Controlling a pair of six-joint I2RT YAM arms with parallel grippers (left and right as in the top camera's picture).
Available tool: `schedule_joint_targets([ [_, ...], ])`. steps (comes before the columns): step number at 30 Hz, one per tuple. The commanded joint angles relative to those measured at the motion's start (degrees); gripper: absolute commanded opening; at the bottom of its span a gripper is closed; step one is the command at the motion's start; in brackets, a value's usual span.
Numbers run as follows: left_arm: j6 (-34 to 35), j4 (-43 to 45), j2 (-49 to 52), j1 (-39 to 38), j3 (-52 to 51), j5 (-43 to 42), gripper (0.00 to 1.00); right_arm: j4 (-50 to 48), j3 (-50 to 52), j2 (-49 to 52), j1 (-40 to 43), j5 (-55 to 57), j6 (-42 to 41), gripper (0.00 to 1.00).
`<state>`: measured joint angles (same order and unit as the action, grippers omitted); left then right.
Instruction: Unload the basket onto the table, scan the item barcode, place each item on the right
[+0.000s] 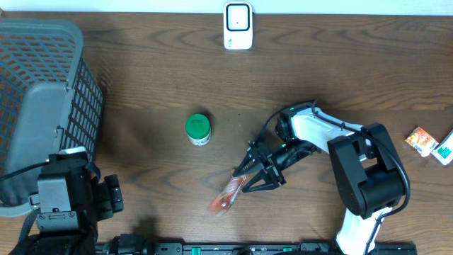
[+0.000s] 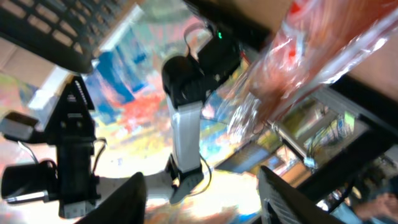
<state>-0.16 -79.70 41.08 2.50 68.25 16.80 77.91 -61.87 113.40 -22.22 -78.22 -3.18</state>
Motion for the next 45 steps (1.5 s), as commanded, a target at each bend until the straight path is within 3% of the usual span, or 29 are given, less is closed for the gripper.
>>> schedule_joint_targets([
  [1,0.1,-0.2,-0.2,-0.2,0.2,0.4,0.98,-0.3,-0.4,-0.6,3.6,1.1,3.1,0.55],
  [8,0.1,-0.2,-0.2,-0.2,0.2,0.3,0.98,2.7,-1.4,-0.7,11.9,10.2,13.0,0.54],
  [14,0.1,-0.2,-0.2,-0.2,0.2,0.4,0.98,2.5,-2.3,-3.1,7.1,22.8,12.7,0.50],
  [17,0.1,-0.2,-0.2,-0.2,0.2,0.4,0.98,-3.6,-2.3,-6.0,-0.6,36.0,-2.1,0.48],
  [20,0.1,-0.2,-0.3,-0.2,0.2,0.4,0.98,-7.3,-2.3,-8.9,-7.6,48.4,-13.3,0.54],
  [22,0.1,-0.2,-0.2,-0.2,0.2,0.4,0.98,-9.0,-2.3,-10.7,-11.2,48.7,-14.4,0.67],
  [23,0.1,-0.2,-0.2,-0.2,0.2,0.4,0.98,-9.9,-2.3,-11.6,-12.5,48.7,-16.7,0.79],
  [25,0.1,-0.2,-0.2,-0.2,0.2,0.4,0.98,-11.6,-2.3,-12.4,-14.2,48.7,-21.5,0.87],
  [29,0.1,-0.2,-0.2,-0.2,0.2,0.4,0.98,-17.9,-2.2,-12.0,-16.3,48.8,-31.7,0.88],
  [31,0.1,-0.2,-0.2,-0.2,0.2,0.4,0.98,-23.4,-2.2,-11.5,-16.6,47.3,-34.6,0.82],
  [36,0.1,-0.2,-0.2,-0.2,0.2,0.4,0.98,-33.2,-2.2,-9.2,-16.9,43.1,-32.5,0.73],
  [41,0.1,-0.2,-0.2,-0.2,0.2,0.4,0.98,-31.4,-2.1,-6.9,-16.6,43.3,-16.4,0.75],
  [45,0.1,-0.2,-0.2,-0.2,0.2,0.4,0.98,-31.2,-2.1,-5.7,-15.6,43.2,-10.6,0.76],
])
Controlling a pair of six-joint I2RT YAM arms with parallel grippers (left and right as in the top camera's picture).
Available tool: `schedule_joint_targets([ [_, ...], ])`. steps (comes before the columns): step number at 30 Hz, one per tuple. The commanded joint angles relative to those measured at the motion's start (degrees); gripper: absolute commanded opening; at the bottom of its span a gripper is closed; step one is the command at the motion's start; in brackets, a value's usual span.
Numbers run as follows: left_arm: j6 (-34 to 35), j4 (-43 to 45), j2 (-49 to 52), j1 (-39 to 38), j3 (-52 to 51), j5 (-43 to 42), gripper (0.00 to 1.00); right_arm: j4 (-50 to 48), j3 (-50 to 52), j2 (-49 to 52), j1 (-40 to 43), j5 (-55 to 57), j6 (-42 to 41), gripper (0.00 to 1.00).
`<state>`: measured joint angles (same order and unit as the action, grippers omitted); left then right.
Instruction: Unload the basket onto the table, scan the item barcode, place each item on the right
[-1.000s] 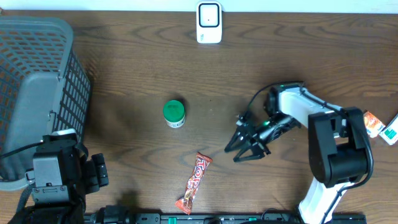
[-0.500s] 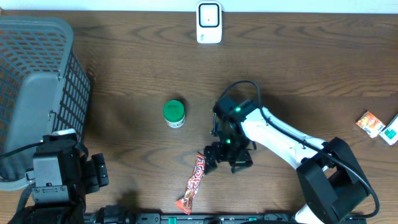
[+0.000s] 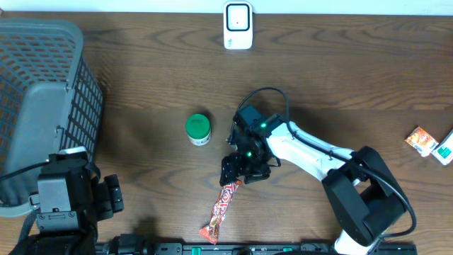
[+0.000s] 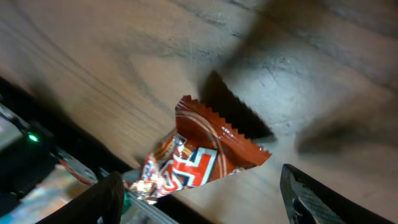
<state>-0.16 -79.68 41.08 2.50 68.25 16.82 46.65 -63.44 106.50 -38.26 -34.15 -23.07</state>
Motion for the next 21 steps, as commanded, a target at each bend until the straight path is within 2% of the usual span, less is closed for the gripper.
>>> schedule_joint_targets([
  [1,0.0,-0.2,-0.2,-0.2,0.2,0.3,0.98,0.0,-0.6,1.5,0.7,-0.8,10.7,0.76],
  [7,0.1,-0.2,-0.2,-0.2,0.2,0.3,0.98,-0.8,-0.6,4.2,2.3,-2.1,18.8,0.81],
  [11,0.1,-0.2,-0.2,-0.2,0.2,0.3,0.98,-0.8,-0.6,8.3,2.3,-8.3,28.1,0.78],
  [14,0.1,-0.2,-0.2,-0.2,0.2,0.3,0.98,-0.8,-0.6,9.8,2.6,-11.1,29.0,0.74],
  [16,0.0,-0.2,-0.2,-0.2,0.2,0.3,0.98,-0.4,-0.6,9.9,3.1,-10.4,29.6,0.61],
  [18,0.1,-0.2,-0.2,-0.2,0.2,0.3,0.98,-0.2,-0.6,9.9,3.4,-8.6,29.6,0.41],
  [21,0.1,-0.2,-0.2,-0.2,0.2,0.3,0.98,0.2,-0.6,9.9,3.6,-7.1,29.6,0.17],
])
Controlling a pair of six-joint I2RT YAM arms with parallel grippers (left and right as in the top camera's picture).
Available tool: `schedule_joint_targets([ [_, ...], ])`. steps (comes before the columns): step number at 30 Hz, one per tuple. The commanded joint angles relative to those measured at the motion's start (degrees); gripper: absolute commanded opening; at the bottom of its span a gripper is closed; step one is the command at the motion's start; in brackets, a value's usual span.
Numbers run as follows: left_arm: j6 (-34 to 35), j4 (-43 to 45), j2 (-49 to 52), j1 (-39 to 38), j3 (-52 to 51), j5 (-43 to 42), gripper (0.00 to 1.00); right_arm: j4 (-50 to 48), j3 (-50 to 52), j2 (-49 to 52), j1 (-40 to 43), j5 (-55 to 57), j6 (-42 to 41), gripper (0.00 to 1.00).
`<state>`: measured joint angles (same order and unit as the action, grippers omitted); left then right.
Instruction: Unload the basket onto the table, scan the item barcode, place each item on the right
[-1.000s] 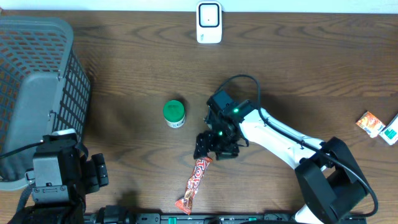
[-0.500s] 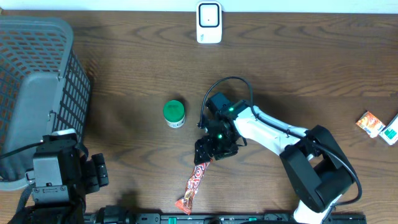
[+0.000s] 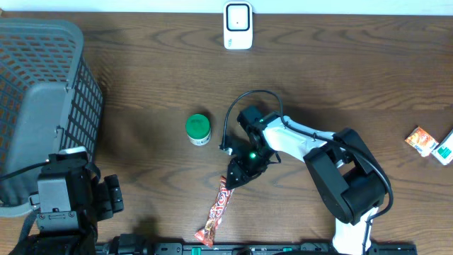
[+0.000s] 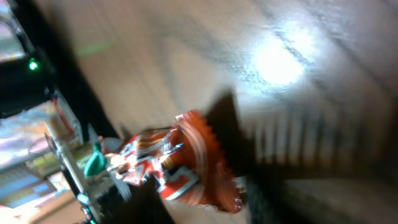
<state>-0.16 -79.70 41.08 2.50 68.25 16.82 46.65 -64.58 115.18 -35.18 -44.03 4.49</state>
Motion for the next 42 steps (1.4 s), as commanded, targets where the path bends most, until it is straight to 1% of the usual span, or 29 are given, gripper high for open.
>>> schedule_joint_targets([
  [1,0.1,-0.2,-0.2,-0.2,0.2,0.3,0.98,0.2,0.6,1.2,0.6,3.1,2.1,0.10],
  [3,0.1,-0.2,-0.2,-0.2,0.2,0.3,0.98,-0.1,0.6,1.2,0.6,3.0,2.0,0.01],
  [11,0.1,-0.2,-0.2,-0.2,0.2,0.3,0.98,-0.7,0.4,0.0,0.6,0.9,2.5,0.01],
  [12,0.0,-0.2,-0.2,-0.2,0.2,0.3,0.98,-0.6,0.4,-0.3,0.6,0.3,2.5,0.03],
  [13,0.1,-0.2,-0.2,-0.2,0.2,0.3,0.98,-0.6,0.4,-0.4,0.6,0.1,2.5,0.17],
  [14,0.0,-0.2,-0.2,-0.2,0.2,0.3,0.98,-0.5,0.4,-0.4,0.6,-0.2,2.4,0.35],
  [15,0.1,-0.2,-0.2,-0.2,0.2,0.3,0.98,-0.4,0.5,-0.4,0.6,-1.0,2.5,0.57],
  [17,0.1,-0.2,-0.2,-0.2,0.2,0.3,0.98,-0.1,0.5,-0.4,0.6,-3.4,3.5,0.77],
  [18,0.1,-0.2,-0.2,-0.2,0.2,0.3,0.98,0.1,0.5,-0.4,0.6,-5.4,4.4,0.82],
  [19,0.1,-0.2,-0.2,-0.2,0.2,0.3,0.98,0.2,0.5,-0.4,0.6,-6.6,4.6,0.85],
  [21,0.1,-0.2,-0.2,-0.2,0.2,0.3,0.98,0.4,0.5,-0.4,0.6,-8.4,4.5,0.96],
  [22,0.1,-0.2,-0.2,-0.2,0.2,0.3,0.98,0.5,0.5,-0.4,0.5,-8.3,3.4,0.99],
  [25,0.1,-0.2,-0.2,-0.2,0.2,0.3,0.98,0.5,0.5,-0.4,-0.6,-3.4,-3.1,0.99],
  [27,0.1,-0.2,-0.2,-0.2,0.2,0.3,0.98,0.3,0.5,-0.4,-2.0,1.2,-5.3,0.99],
  [33,0.1,-0.2,-0.2,-0.2,0.2,0.3,0.98,0.1,0.5,-0.4,-6.2,8.4,-6.4,0.99],
  [35,0.0,-0.2,-0.2,-0.2,0.2,0.3,0.98,0.2,0.6,-0.4,-7.0,11.2,-8.0,0.95],
  [39,0.1,-0.2,-0.2,-0.2,0.2,0.3,0.98,0.2,1.4,-0.4,-8.3,12.7,-8.8,0.76],
  [42,0.1,-0.2,-0.2,-0.2,0.2,0.3,0.98,0.0,1.8,-0.1,-8.5,13.5,-9.3,0.42],
])
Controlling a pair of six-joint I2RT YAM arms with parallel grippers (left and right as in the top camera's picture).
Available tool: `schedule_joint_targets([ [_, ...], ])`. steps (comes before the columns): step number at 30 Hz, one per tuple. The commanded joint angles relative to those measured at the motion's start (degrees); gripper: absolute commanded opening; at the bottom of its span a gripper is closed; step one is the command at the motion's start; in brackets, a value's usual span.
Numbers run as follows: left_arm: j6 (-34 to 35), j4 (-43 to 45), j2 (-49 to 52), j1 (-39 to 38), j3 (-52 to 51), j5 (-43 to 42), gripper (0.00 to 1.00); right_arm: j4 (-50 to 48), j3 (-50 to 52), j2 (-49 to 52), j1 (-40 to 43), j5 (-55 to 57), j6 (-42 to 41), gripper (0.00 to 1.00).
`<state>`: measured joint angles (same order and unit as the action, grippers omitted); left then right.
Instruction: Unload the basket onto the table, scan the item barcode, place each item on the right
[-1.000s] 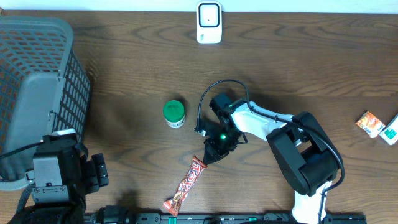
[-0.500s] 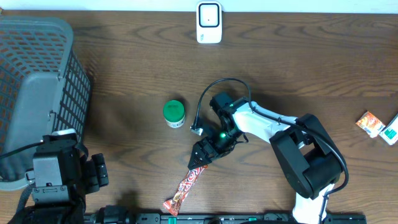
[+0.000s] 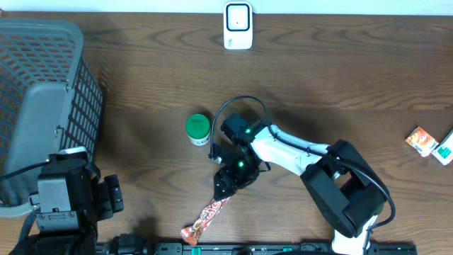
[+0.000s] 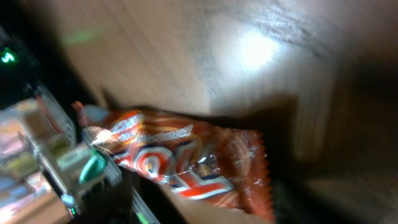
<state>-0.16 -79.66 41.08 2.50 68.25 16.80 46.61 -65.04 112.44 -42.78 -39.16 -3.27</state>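
Note:
A long red-orange candy bar (image 3: 205, 218) lies slanted near the table's front edge, its lower end by the black rail. My right gripper (image 3: 224, 188) sits at its upper end, narrow and shut on the wrapper's crimped tip. In the blurred right wrist view the candy bar (image 4: 186, 160) fills the middle, its serrated end toward the lower right; my fingers do not show there. The white barcode scanner (image 3: 238, 25) stands at the table's far edge. My left gripper (image 3: 110, 196) rests folded at the near left; its jaws are not discernible.
A green-lidded jar (image 3: 198, 129) stands just left of the right arm. A grey mesh basket (image 3: 44, 99) fills the left side. Two small packets (image 3: 422, 140) lie at the far right edge. A black rail (image 3: 255, 248) runs along the table's front.
My right gripper has moved a little left and toward the front. The candy bar has gone with it, swung to a flatter slant, its lower end now further left.
First my right gripper held the candy bar lifted near the table's middle front. Then it stood open above the bar, which lay flat on the table. Then it was shut at the bar's upper end, and now bar and gripper sit further left and frontward.

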Motion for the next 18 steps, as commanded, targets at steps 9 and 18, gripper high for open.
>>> schedule_joint_targets([
  [9,0.1,-0.3,-0.2,-0.2,0.2,0.4,0.98,-1.9,1.9,2.1,-0.1,8.9,-2.1,0.01],
  [18,0.1,-0.3,-0.2,-0.2,0.2,0.4,0.98,8.9,-2.1,-13.1,3.6,16.3,-2.8,0.01],
])
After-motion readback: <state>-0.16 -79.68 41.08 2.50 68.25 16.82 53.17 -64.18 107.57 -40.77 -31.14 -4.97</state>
